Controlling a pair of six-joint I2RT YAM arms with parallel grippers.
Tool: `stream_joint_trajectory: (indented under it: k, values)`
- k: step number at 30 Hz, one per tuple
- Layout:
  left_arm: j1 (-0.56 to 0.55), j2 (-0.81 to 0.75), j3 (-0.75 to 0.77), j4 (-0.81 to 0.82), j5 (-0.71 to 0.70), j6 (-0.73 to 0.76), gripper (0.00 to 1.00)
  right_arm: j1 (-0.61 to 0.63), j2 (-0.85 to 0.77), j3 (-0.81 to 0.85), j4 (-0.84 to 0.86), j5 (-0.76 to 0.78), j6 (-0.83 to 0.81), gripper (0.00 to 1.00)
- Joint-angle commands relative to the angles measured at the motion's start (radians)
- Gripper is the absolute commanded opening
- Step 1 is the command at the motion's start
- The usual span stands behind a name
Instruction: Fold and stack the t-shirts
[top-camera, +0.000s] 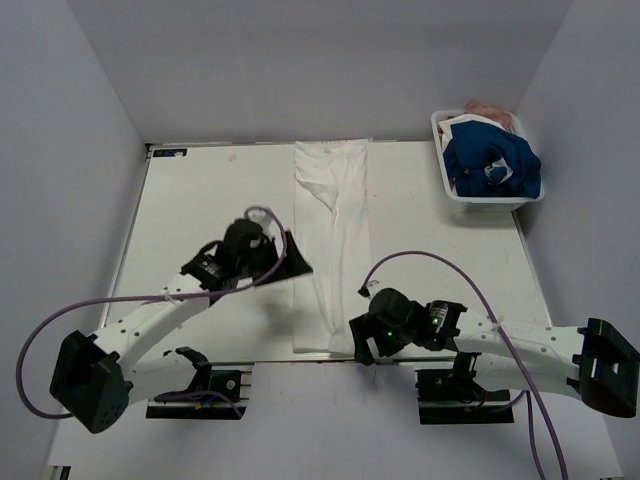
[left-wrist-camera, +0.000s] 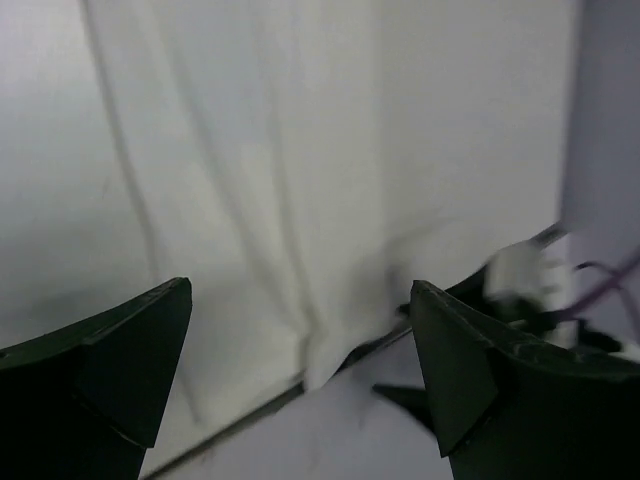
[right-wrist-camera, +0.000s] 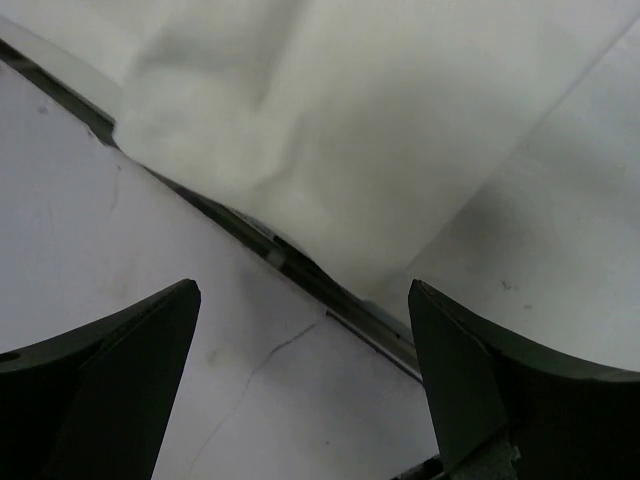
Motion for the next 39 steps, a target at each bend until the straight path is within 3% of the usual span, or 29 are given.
stream_joint_trajectory:
  k: [1, 7, 9, 13, 16, 17, 20, 21, 24, 32, 39]
  values:
    - [-0.055, -0.01, -0.177, -0.188, 0.036, -0.099, 1.0, -0.001, -0.016, -0.002, -0.087, -0.084, 0.03, 0.9]
    - [-0.184, 0.049, -0.283, -0.229, 0.079, -0.145, 0.94, -0.001, 0.065, -0.013, -0.075, -0.084, 0.025, 0.87]
    - [-0.225, 0.151, -0.296, -0.205, 0.108, -0.145, 0.86, -0.002, 0.078, -0.022, -0.042, -0.076, 0.028, 0.82]
    - [-0.273, 0.211, -0.305, -0.123, 0.126, -0.156, 0.8, -0.002, 0.101, -0.038, 0.003, -0.018, 0.06, 0.66]
    - [-0.284, 0.246, -0.305, -0.102, 0.126, -0.167, 0.6, -0.004, 0.11, -0.038, 0.034, 0.015, 0.068, 0.48]
    - [-0.293, 0.246, -0.305, -0.111, 0.113, -0.167, 0.4, -0.002, 0.113, -0.035, 0.043, 0.019, 0.068, 0.42]
    - [-0.302, 0.266, -0.296, -0.093, 0.131, -0.177, 0.1, -0.004, 0.117, -0.026, 0.043, 0.042, 0.076, 0.3]
    - [-0.302, 0.266, -0.296, -0.08, 0.131, -0.177, 0.0, -0.004, 0.116, -0.022, 0.038, 0.054, 0.08, 0.19]
    - [-0.302, 0.266, -0.253, -0.08, 0.119, -0.165, 0.0, -0.002, 0.104, -0.006, 0.04, 0.096, 0.086, 0.0]
    - [-0.276, 0.223, -0.135, -0.117, 0.073, -0.108, 0.0, -0.019, 0.062, 0.077, 0.046, 0.248, 0.047, 0.0]
    - [-0.21, 0.286, 0.137, -0.244, -0.248, -0.072, 0.0, -0.12, 0.194, 0.221, 0.112, 0.447, -0.048, 0.0]
